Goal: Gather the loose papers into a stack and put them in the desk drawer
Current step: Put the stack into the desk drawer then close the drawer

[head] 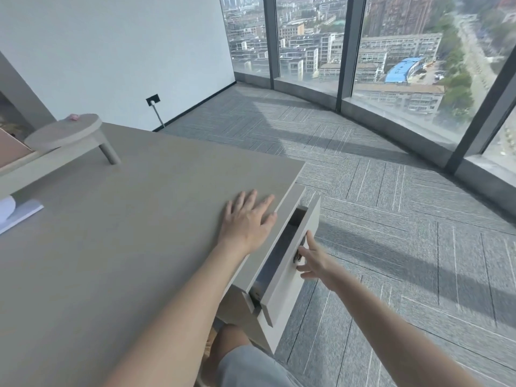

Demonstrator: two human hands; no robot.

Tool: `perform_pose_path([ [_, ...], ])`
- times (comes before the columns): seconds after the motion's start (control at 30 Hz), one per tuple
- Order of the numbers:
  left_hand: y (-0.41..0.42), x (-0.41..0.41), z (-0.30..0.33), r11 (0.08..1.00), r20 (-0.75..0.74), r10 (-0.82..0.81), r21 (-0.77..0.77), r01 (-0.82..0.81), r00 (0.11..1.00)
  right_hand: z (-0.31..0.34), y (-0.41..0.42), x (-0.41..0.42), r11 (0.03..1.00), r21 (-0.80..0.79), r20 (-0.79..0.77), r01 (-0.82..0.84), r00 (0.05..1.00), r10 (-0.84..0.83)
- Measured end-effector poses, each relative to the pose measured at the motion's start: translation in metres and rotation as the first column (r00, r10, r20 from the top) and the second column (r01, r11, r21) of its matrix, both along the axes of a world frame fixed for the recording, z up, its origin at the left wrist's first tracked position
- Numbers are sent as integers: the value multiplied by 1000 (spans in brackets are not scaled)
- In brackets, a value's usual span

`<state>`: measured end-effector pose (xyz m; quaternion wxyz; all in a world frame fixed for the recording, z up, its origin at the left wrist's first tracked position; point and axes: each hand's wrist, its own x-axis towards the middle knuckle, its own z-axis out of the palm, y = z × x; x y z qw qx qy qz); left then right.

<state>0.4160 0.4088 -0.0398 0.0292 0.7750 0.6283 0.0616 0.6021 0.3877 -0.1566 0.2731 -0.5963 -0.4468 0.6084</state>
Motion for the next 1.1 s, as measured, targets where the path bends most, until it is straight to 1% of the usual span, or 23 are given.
perform_pose_path([
  [0.13, 0, 0, 0, 1000, 15, -2, 7, 1, 1000, 2, 6, -11, 1000, 1, -14, -26, 1000, 26],
  [0.4, 0, 0, -1, 1000, 47, 4, 21, -5, 999, 8, 16, -28, 1000, -15, -73, -22, 997, 21],
  [0.63, 0, 0, -2, 1000, 49, 5, 27, -6, 999, 4, 20, -35, 999, -32, -107, 15, 994, -18],
  [0.9, 2, 2, -4, 999, 23, 10, 43, -11, 1000, 1, 31, -45, 998, -47, -18, 45, 999, -46],
  [1.1, 0, 2, -5, 999, 20, 9, 47, -10, 1000, 5, 26, -43, 998, -43, -38, 41, 998, -42],
])
